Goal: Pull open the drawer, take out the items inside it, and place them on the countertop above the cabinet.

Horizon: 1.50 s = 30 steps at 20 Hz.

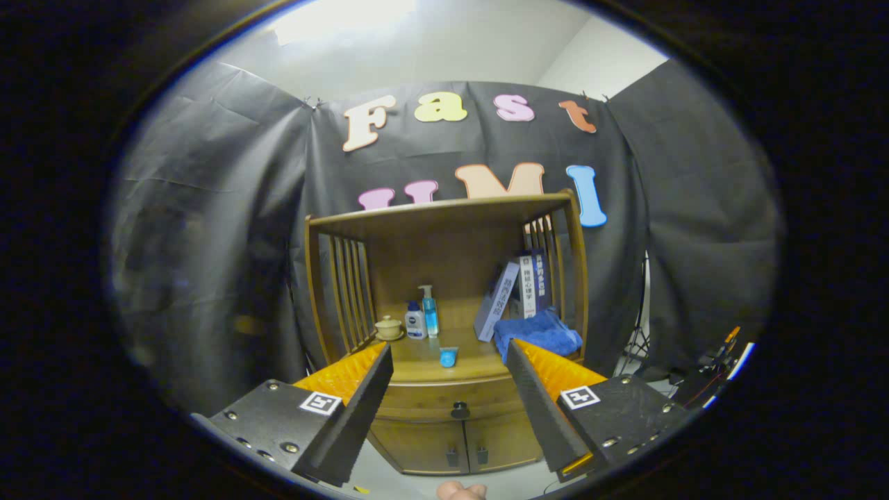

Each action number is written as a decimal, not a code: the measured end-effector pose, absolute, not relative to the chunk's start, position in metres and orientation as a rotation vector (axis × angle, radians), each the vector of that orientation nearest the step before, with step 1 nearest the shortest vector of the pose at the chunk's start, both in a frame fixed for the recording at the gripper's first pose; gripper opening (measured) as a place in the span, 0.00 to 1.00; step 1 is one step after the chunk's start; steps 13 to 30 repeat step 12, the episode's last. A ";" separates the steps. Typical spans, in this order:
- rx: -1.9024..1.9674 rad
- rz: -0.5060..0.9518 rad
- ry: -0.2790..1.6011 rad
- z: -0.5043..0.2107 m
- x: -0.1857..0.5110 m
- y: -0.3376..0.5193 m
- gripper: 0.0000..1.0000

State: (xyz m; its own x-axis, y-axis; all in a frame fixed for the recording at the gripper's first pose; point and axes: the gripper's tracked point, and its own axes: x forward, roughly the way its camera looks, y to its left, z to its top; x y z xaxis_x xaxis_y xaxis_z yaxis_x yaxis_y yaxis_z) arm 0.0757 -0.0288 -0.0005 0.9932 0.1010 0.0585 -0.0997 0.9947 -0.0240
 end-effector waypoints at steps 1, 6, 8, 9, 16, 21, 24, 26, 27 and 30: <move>-0.025 0.098 -0.058 -0.003 0.075 -0.032 0.99; 0.021 0.083 -0.057 -0.003 0.081 -0.057 0.99; 0.047 0.070 -0.037 -0.009 0.083 -0.068 0.99; 0.059 0.067 -0.035 -0.009 0.084 -0.072 0.99; 0.084 0.060 -0.059 0.000 0.081 -0.079 0.99; 0.084 0.060 -0.059 0.000 0.081 -0.079 0.99; 0.084 0.060 -0.059 0.000 0.081 -0.079 0.99; 0.084 0.060 -0.059 0.000 0.081 -0.079 0.99; 0.084 0.060 -0.059 0.000 0.081 -0.079 0.99; 0.084 0.060 -0.059 0.000 0.081 -0.079 0.99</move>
